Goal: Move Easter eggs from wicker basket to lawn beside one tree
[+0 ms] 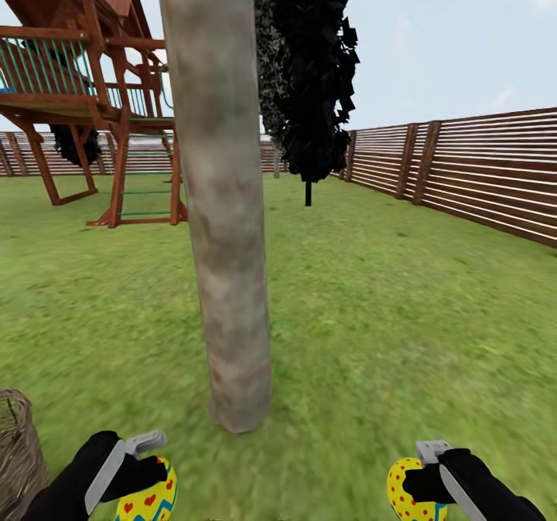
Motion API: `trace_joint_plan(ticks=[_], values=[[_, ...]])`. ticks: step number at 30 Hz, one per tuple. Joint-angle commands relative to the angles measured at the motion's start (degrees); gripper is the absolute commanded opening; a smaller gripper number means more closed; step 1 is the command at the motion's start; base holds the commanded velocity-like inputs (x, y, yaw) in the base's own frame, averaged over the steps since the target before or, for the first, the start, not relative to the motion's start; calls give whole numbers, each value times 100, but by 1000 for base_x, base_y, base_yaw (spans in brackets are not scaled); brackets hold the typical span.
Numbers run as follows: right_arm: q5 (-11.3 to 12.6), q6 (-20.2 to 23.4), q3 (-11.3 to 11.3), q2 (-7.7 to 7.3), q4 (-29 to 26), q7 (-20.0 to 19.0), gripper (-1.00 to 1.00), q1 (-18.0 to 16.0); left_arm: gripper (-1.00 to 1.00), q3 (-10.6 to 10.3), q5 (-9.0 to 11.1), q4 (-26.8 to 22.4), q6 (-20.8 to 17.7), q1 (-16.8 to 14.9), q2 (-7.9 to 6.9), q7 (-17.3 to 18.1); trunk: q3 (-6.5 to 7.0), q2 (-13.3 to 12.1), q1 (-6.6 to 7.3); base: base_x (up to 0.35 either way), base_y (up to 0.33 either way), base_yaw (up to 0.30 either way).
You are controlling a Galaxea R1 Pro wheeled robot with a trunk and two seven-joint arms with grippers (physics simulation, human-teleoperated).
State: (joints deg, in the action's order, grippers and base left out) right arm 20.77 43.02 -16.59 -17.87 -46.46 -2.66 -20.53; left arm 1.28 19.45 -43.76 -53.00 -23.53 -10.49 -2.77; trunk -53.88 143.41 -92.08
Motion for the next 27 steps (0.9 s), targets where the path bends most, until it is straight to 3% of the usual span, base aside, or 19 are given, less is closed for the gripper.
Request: trace_joint_plan(ticks=[1,27], values=[[-29,22,-17,-6,-4,-33,-100,-4,-100,10,47,-8,-26,-2,1,-31,-29,5,-1,1,0,0],[-28,22,-20,12,58,-33,-100,-4,-100,4,33,27,-20,-2,4,-40,-605,39,-68,0,0,0]])
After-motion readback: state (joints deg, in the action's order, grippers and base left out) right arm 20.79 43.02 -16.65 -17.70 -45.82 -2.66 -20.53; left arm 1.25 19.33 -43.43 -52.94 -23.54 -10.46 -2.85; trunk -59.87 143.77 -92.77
